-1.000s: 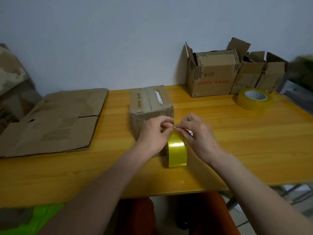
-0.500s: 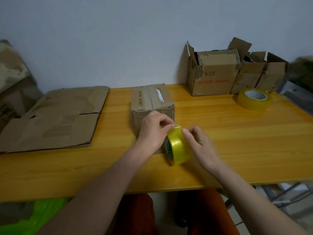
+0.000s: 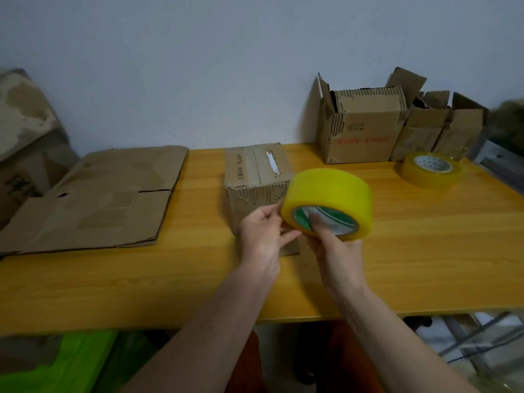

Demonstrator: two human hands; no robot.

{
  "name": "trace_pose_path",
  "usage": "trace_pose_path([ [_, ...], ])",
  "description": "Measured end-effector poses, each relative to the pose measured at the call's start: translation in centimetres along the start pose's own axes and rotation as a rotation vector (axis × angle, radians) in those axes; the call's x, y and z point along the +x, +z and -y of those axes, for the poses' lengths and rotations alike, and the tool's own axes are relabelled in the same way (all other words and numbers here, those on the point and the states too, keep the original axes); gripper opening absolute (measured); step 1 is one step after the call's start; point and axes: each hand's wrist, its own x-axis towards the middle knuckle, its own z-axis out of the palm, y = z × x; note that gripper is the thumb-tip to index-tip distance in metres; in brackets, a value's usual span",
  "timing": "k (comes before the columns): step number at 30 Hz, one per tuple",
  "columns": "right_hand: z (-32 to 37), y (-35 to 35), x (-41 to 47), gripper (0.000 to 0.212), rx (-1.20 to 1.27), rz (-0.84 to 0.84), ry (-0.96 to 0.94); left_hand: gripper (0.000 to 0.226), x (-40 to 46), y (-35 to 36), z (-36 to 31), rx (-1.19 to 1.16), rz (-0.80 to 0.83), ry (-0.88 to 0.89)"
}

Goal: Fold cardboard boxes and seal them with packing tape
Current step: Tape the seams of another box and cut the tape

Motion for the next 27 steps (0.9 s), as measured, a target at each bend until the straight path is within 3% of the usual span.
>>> trace_pose_path([
  [2,0.0,0.4,0.3,0.043,0.083,-0.03,0.037,0.011,0.2,0.0,0.4,0.054,-0.065,0.057],
  [4,0.4,0.3,0.8,0.035,-0.029,-0.016,-0.001,0.011,0.2,-0.4,0.5,0.121,-0.154,0.129],
  [8,1.4,-1.2,2.1,0.021,-0.126,-0.108,-0.027,0.01,0.5,-2.2,-0.8,0.036,-0.305,0.246],
  [11,1.2,-2.2,2.8,0.026,-0.147,-0.193,-0.018,0.009,0.9,-3.3,-1.5,0.062,-0.304,0.287],
  [14,0.9,-1.9,3.4,0.033,-0.119,-0.245,-0.015,0.009,1.0,-3.6,-1.4,0.034,-0.248,0.201],
  [18,1.5,-1.3,4.0,0.021,-0.075,-0.272,0.002,0.016,1.2,-4.3,-1.7,0.103,-0.197,0.17],
  [21,1.7,-1.0,4.1,0.036,-0.271,-0.239,-0.051,0.018,1.4,-4.5,-2.1,0.117,-0.284,0.211],
  [24,2.3,-1.9,4.8,0.027,-0.521,-0.239,-0.173,0.019,2.2,-5.6,-3.5,0.072,-0.416,0.243],
  [27,2.7,-3.1,5.7,0.038,-0.657,-0.225,-0.236,0.022,2.9,-6.4,-4.1,0.135,-0.389,0.276],
])
